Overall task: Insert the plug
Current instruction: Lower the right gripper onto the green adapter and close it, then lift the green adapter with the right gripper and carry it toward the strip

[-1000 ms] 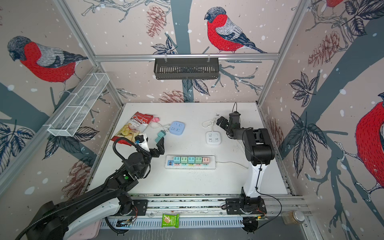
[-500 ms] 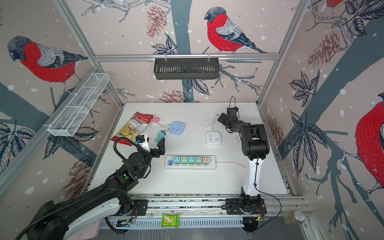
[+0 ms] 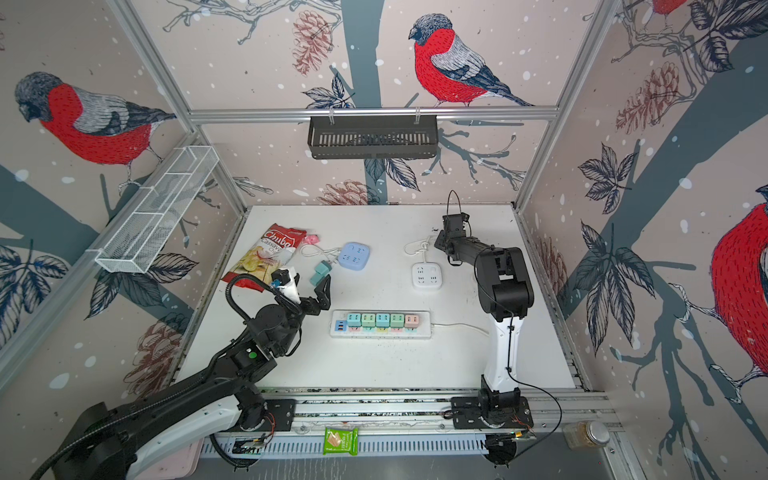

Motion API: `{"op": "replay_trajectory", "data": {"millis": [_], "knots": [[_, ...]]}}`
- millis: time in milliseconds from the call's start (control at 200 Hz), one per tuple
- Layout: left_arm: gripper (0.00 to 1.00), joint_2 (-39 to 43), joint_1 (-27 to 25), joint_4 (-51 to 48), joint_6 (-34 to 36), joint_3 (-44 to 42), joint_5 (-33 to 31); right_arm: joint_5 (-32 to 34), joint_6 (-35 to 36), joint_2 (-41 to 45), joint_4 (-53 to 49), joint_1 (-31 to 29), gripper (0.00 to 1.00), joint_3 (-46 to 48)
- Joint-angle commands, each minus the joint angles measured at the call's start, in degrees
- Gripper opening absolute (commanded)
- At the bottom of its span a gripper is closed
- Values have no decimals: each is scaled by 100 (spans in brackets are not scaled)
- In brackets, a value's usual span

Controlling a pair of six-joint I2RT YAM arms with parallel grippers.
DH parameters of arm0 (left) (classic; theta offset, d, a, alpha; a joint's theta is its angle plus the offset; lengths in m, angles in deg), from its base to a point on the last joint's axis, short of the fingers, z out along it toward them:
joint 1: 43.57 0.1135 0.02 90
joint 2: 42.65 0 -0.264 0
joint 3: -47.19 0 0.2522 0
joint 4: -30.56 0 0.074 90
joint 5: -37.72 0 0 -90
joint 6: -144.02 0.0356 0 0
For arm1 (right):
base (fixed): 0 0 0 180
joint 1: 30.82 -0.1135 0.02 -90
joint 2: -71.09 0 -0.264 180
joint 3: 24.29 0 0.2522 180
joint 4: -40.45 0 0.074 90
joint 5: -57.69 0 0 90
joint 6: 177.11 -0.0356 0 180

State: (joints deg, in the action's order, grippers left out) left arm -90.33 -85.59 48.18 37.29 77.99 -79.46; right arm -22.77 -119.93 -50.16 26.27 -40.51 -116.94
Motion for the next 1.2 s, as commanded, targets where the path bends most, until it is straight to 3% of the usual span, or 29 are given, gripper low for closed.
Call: {"op": "replay_trajectory", "data": {"millis": [0,410,665,936,1196], "knots": [[98,31,9,270,-101,63,-15,217,130,-66,-166,-16,59,-86],[98,45,3,242,-101,71,-2,412,333,-452,-667,-119,50,-572],[98,91,5,211,-106,72,-2,482,344,-365,-619,-147,45,-378],[98,132,10,176,-100,72,-7,-140,333,-181,-258,55,41,10],[98,123,10,176,-104,85,-6,133,410,866,962,-153,40,1458]]}}
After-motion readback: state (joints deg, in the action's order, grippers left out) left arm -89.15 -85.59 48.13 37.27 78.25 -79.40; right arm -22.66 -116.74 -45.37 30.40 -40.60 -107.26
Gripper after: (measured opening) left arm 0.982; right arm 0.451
